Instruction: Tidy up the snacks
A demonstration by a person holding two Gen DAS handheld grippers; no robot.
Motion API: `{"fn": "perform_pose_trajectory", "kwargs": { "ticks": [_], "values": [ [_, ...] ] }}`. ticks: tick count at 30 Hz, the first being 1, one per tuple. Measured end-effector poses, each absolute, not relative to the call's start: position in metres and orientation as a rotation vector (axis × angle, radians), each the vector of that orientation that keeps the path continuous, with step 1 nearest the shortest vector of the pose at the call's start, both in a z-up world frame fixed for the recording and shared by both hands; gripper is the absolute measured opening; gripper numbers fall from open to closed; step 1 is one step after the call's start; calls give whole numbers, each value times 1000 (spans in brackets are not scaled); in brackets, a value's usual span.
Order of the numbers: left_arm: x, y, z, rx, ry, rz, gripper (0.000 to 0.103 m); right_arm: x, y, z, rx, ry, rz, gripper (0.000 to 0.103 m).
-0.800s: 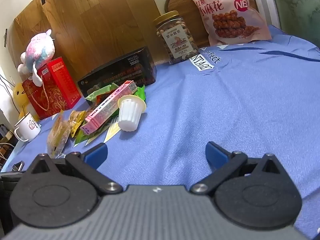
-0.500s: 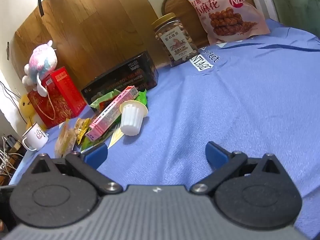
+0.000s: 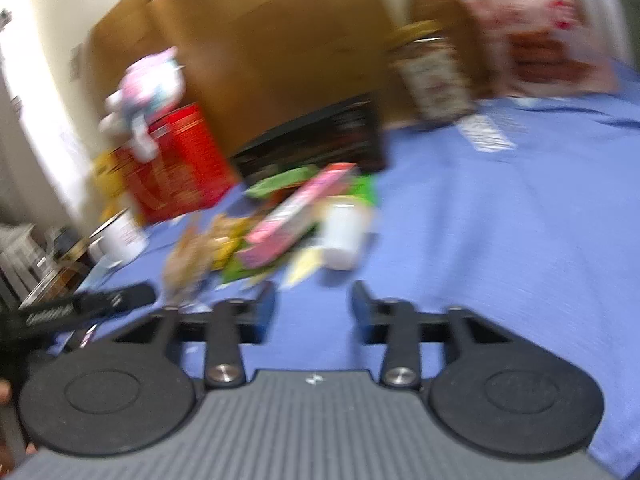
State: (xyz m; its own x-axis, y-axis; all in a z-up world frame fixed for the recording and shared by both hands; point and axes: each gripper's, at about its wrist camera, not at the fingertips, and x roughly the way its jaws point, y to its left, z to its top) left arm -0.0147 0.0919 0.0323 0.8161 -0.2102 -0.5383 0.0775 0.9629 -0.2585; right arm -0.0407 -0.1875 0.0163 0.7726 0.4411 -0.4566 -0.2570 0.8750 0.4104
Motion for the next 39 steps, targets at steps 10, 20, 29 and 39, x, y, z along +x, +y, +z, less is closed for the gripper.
{"fn": "perform_pose_trajectory", "kwargs": {
  "ticks": [10,20,29,39],
  "values": [
    [-21,103,25,-277,547,-167,85,45,-148,15,481,699,378,61],
    [-25,92,23,-266,547,-226,85,32,-150,16,283,679,375,34],
    [-33,61,35,-195,536,-338,86,-36,-215,38,54,621,452,53],
    [4,30,60,-160,543,-397,86,-58,-177,29,81,590,556,52]
  ]
}}
